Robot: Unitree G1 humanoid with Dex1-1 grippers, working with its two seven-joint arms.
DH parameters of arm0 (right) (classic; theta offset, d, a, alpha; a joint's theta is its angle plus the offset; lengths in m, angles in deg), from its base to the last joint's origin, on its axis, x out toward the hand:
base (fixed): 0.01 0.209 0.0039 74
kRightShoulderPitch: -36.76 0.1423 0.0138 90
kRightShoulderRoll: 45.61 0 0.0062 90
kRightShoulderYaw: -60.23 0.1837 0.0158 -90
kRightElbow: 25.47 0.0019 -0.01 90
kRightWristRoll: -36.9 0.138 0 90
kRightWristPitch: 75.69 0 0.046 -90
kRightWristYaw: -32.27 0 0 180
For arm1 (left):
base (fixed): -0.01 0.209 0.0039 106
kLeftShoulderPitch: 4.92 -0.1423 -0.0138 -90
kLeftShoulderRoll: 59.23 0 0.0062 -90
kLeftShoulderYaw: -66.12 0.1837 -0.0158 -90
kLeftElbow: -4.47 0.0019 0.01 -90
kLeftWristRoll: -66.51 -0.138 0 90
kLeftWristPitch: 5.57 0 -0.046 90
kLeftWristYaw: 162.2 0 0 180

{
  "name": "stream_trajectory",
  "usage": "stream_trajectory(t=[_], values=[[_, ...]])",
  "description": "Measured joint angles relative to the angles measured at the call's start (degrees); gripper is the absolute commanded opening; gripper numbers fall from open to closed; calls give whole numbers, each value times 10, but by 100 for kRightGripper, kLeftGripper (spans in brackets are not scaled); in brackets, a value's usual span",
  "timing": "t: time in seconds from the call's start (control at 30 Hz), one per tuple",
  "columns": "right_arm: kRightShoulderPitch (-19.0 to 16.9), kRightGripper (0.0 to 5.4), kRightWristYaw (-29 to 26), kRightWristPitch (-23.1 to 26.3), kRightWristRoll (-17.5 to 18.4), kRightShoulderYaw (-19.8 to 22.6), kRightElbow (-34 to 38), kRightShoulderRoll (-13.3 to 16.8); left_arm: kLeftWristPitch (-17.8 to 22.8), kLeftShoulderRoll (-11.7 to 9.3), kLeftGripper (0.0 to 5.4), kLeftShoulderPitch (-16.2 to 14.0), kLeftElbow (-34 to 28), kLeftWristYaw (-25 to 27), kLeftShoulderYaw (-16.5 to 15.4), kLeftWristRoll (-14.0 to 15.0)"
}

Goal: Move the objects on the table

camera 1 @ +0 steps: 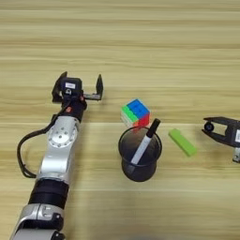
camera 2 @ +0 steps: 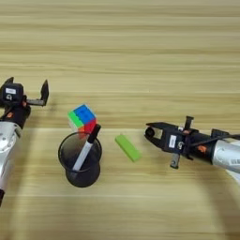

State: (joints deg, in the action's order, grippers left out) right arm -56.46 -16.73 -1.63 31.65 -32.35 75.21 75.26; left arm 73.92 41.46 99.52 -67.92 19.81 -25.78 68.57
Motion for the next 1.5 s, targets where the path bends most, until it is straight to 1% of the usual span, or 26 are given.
stream_trajectory(t=[0.13, 0.27, 0.43, 0.63, 0.9, 1.07, 1.27, 1.5], values=[[-3, 119, -6, -8, -22, -12, -12, 17, 0, 0, 540, 0, 0, 0, 0, 0], [-17, 118, -17, -13, -41, -27, -17, 30, 0, 0, 540, 0, 0, 0, 0, 0], [-27, 117, -32, -32, -54, -45, -20, 47, 0, 0, 540, 0, 0, 0, 0, 0], [-33, 117, -52, -47, -54, -59, -16, 53, 0, 0, 540, 0, 2, 1, 0, 0], [-38, 117, -68, -45, -43, -72, -20, 53, 0, 0, 540, 0, 3, 4, -1, 0], [-36, 116, -77, -44, -32, -79, -40, 53, -1, 0, 540, 0, 3, 4, -1, 0], [-27, 193, -77, -45, -23, -83, -53, 53, -1, 0, 540, 0, 3, 4, -1, 0], [-21, 260, -77, -44, -5, -85, -59, 46, -1, 0, 540, 0, 6, 5, -1, 0]])
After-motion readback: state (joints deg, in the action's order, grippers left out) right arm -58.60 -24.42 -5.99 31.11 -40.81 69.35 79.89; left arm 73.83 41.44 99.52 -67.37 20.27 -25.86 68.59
